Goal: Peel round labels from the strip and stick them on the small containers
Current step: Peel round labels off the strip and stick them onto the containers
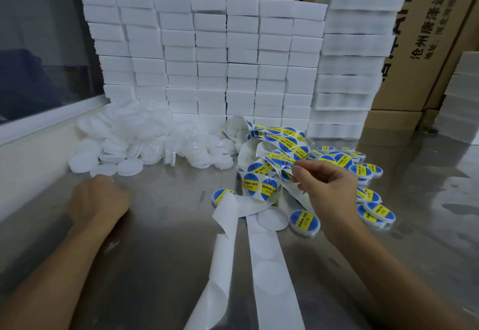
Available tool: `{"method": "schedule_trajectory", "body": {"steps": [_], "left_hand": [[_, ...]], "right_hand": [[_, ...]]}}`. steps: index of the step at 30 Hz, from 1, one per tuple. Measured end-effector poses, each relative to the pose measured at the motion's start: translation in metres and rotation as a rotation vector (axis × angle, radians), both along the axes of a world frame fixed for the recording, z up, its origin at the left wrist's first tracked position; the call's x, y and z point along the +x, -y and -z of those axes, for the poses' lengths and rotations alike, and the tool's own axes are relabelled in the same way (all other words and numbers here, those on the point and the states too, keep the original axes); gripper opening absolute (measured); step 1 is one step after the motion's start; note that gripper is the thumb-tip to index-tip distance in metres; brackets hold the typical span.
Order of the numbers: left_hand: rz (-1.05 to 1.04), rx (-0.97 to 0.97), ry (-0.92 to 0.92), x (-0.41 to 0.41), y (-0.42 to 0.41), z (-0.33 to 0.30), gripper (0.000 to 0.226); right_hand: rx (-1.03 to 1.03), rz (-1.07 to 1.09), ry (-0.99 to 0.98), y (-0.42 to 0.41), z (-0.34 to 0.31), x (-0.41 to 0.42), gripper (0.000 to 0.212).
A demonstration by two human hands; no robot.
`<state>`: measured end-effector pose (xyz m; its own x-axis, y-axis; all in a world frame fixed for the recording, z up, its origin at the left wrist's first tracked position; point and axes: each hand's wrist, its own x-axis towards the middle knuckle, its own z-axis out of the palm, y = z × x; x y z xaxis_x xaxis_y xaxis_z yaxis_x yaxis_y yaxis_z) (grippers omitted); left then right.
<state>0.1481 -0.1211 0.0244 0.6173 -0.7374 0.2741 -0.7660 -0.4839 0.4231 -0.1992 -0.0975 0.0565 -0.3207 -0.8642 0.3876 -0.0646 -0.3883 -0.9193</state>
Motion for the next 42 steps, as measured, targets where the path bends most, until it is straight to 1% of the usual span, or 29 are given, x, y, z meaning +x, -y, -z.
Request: {"method": "schedule_trajectory", "body": {"steps": [2,6,8,10,12,14,16,18,21,23,24,27,28,30,32,34,38,42], "left_hand": [[0.025,-0.014,0.023,-0.003,-0.001,-0.001,0.012],[0.092,-0.008,0.091,-0.014,-0.001,-0.001,0.008],[0.160,0.012,0.139,-0.022,-0.002,0.000,0.005],[0.247,-0.007,0.157,-0.031,0.000,0.000,0.004],[0.338,-0.090,0.116,-0.042,0.002,0.000,0.008],[0.429,-0.219,0.043,-0.055,0.002,0.000,0.018],[0.538,-0.351,-0.011,-0.068,0.000,0.000,0.022],[0.663,-0.470,-0.059,-0.082,-0.003,0.000,0.019],[0.770,-0.642,-0.144,-0.104,-0.013,-0.006,0.026],[0.783,-0.695,-0.239,-0.117,-0.019,-0.012,0.029],[0.787,-0.697,-0.341,-0.123,-0.022,-0.014,0.030],[0.836,-0.643,-0.785,-0.138,-0.029,-0.019,0.025],[0.842,-0.622,-0.902,-0.142,-0.031,-0.021,0.022],[0.833,-0.591,-1.065,-0.146,-0.034,-0.024,0.019],[0.804,-0.574,-1.175,-0.150,-0.035,-0.025,0.018],[0.780,-0.561,-1.239,-0.151,-0.036,-0.025,0.017],[0.795,-0.524,-1.325,-0.154,-0.037,-0.024,0.014],[0.774,-0.480,-1.421,-0.155,-0.038,-0.025,0.009]], "right_hand": [[-0.005,0.007,0.004,0.000,0.000,0.000,0.010],[-0.005,0.010,-0.023,-0.001,0.001,0.000,0.012],[-0.010,0.018,-0.039,-0.001,0.001,0.001,0.013],[-0.011,0.028,-0.068,-0.001,0.002,0.002,0.015],[-0.014,0.021,-0.072,-0.001,0.004,0.004,0.017],[-0.013,-0.005,-0.045,0.000,0.005,0.005,0.023],[-0.013,-0.012,-0.072,-0.001,0.006,0.006,0.025],[-0.016,0.004,-0.111,-0.001,0.007,0.006,0.023],[-0.023,0.004,-0.121,-0.002,0.007,0.008,0.019],[-0.013,-0.021,-0.109,-0.002,0.007,0.010,0.013],[-0.002,-0.035,-0.100,-0.002,0.008,0.011,0.009],[0.015,-0.071,-0.110,-0.003,0.009,0.014,0.004],[0.015,-0.088,-0.108,-0.003,0.008,0.015,0.004],[0.009,-0.141,-0.076,-0.006,0.007,0.017,0.006],[0.011,-0.214,-0.025,-0.009,0.007,0.020,0.006],[0.008,-0.269,0.011,-0.011,0.007,0.024,0.007],[-0.003,-0.280,-0.021,-0.013,0.008,0.030,0.018],[-0.018,-0.275,-0.013,-0.013,0.010,0.032,0.023]]}}
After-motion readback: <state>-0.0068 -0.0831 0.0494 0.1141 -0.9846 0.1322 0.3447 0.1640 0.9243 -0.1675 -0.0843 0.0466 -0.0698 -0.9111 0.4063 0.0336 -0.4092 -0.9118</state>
